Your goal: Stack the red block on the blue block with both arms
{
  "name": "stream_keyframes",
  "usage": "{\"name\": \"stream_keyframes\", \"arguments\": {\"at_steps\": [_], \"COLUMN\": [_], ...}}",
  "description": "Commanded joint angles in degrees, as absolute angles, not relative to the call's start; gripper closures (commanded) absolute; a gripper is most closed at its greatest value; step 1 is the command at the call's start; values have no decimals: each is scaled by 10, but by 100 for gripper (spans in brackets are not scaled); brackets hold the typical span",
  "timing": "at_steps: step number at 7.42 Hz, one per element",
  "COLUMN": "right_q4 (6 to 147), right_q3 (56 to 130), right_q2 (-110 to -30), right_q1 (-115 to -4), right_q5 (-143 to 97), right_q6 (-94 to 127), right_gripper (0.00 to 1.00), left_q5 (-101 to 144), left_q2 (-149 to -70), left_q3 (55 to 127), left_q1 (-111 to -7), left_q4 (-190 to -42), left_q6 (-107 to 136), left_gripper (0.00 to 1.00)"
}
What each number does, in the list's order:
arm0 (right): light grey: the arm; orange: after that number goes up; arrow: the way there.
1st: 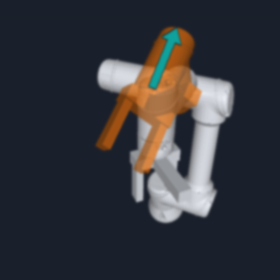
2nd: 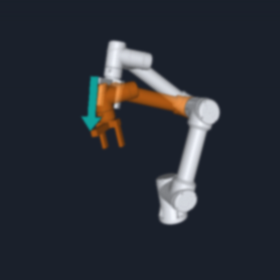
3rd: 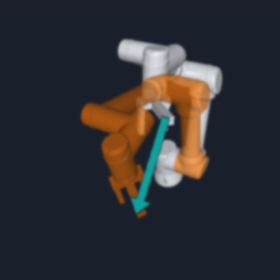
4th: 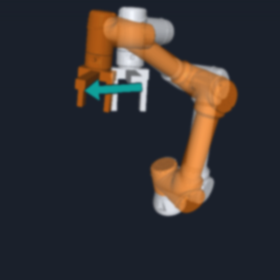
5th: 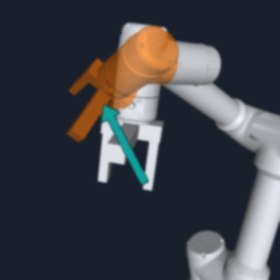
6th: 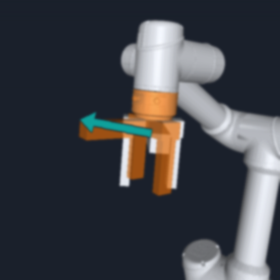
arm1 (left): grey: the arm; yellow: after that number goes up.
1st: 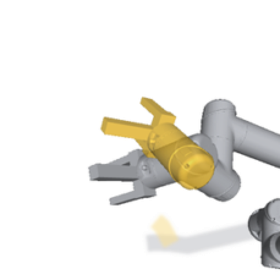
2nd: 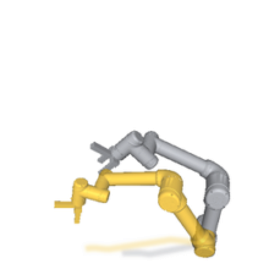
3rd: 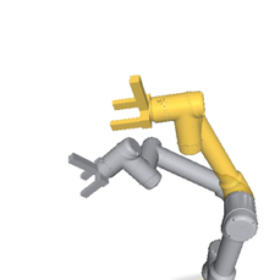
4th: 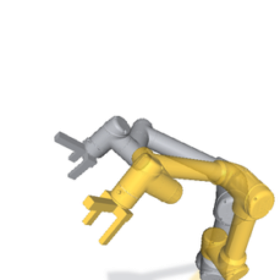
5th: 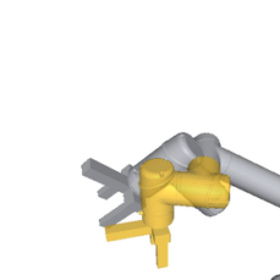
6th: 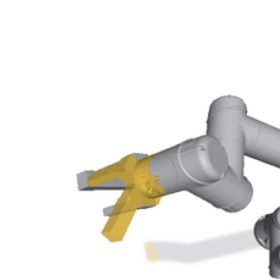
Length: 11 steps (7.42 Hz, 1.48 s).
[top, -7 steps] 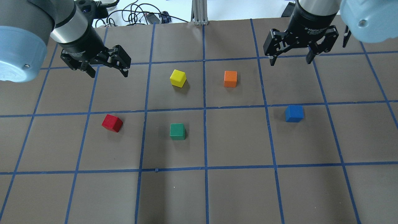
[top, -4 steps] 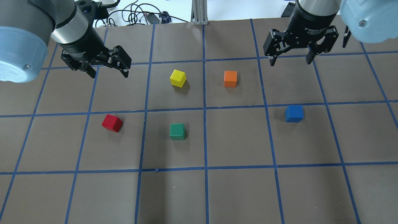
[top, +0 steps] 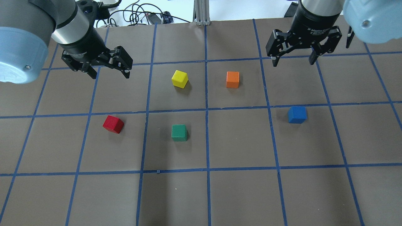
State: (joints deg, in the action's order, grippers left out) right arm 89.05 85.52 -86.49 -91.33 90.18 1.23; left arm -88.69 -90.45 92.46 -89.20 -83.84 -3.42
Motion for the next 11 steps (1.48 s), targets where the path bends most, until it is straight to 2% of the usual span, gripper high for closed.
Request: {"name": "stream_keyframes", "arguments": {"at_steps": [1, 6, 9, 11], "right_q4": [890, 893, 890, 888], "right_q3": [854, 854, 855, 855], "right_q2": [-865, -865, -865, -865], "right_q1": [-914, -913, -912, -913], "right_q5": [902, 901, 903, 903], "right_q6": [12, 12, 12, 13], "right_gripper": [0, 0, 0, 0], "left_q5": [-885, -902, -929, -929], "left_q2": [-906, -904, -908, -943], "left_q3": [925, 934, 989, 1042], "left_q1": [-893, -903, -893, -839], "left_q4": [-839, -839, -812, -708], "left_q6": [-35, -39, -53, -135], "left_gripper": [0, 0, 0, 0]}}
